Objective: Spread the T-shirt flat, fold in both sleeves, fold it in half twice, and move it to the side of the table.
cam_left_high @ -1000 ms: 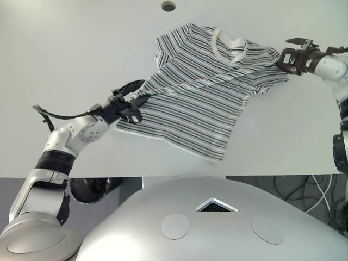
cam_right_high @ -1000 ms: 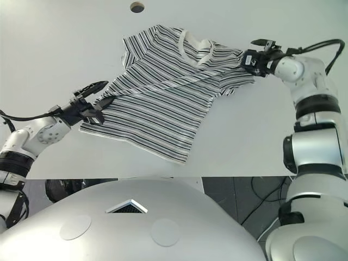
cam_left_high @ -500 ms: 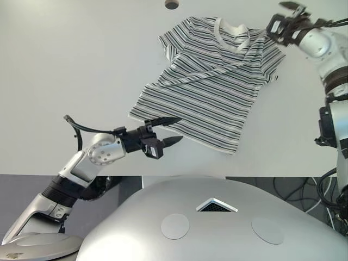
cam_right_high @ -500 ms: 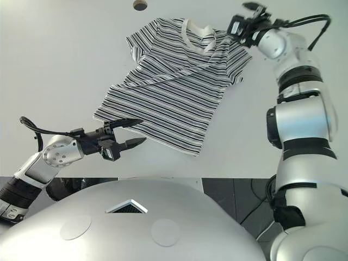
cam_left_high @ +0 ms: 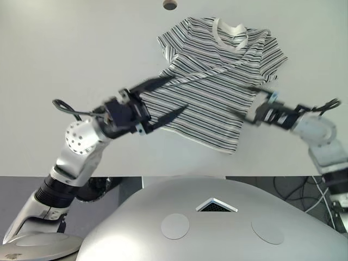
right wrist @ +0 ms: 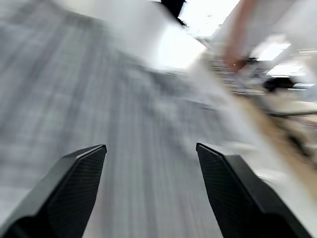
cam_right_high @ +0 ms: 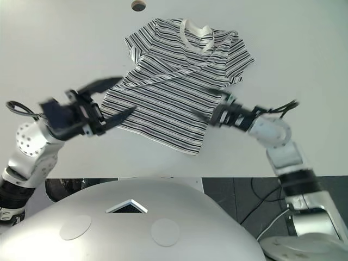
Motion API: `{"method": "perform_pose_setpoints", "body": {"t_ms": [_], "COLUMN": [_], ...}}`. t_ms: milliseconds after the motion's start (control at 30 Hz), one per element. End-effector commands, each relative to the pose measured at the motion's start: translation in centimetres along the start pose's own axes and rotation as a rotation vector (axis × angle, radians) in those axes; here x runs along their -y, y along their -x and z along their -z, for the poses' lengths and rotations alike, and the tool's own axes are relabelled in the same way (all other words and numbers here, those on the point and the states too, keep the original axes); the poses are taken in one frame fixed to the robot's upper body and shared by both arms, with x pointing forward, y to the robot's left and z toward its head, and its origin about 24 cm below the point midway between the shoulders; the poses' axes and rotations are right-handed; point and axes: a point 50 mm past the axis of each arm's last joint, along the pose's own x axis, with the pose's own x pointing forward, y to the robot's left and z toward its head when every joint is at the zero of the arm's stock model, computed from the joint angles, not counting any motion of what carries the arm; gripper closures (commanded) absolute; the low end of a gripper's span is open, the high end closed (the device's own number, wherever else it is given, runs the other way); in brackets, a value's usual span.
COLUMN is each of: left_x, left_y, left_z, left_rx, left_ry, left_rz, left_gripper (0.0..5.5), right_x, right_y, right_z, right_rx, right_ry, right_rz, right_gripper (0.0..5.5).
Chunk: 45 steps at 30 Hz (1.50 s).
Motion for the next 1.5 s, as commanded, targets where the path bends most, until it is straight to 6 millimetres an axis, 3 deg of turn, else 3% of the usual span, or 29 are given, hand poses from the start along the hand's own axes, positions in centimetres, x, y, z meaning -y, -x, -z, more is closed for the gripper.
{"method": "perform_pose_setpoints", "body": {"t_ms": [33, 333, 600, 767, 867, 1067, 1167, 1333, 1500], "left_x": [-0.3, -0.8, -6.7, -7.2, -6.9, -6.5, -7.0, -8.9, -11.0], "left_y": [-0.7, -1.3, -1.6, -1.8, -1.9, -3.3, -5.2, -6.3, -4.8], "left_z": [-0.2, 1.5, 5.3, 7.0, 8.2, 10.9, 12.8, 14.9, 17.2], "left_rx": [-0.003, -0.090, -0.262, -0.331, -0.375, -0.413, -0.435, -0.515, -0.754], "left_ry": [0.005, -0.120, -0.298, -0.455, -0.561, -0.673, -0.752, -0.894, -1.063], "left_rz": [0.015, -0.045, -0.358, -0.361, -0.307, -0.227, -0.196, -0.213, -0.177], "left_gripper": [2.65, 2.65, 2.65, 2.65, 2.65, 2.65, 2.65, 2.65, 2.65], "right_x": [-1.2, 0.1, -3.5, -4.5, -3.0, 1.5, 2.8, 2.6, 2.1], "right_y": [0.9, 2.1, 8.9, 10.7, 11.7, 10.8, 10.0, 10.2, 10.0], "right_z": [-0.2, 2.8, 1.8, 1.7, 2.2, 0.8, -1.9, -5.9, -6.5], "right_rx": [-0.109, -0.425, -0.495, -0.545, -0.582, -0.412, -0.200, 0.069, 0.108], "right_ry": [0.021, 0.211, -0.126, -0.204, -0.195, -0.136, -0.130, -0.116, -0.070], "right_rz": [-0.095, -0.178, -0.363, -0.436, -0.352, -0.143, -0.089, -0.067, -0.046], "right_gripper": [2.09, 2.09, 2.09, 2.09, 2.09, 2.09, 2.09, 2.09, 2.09]}}
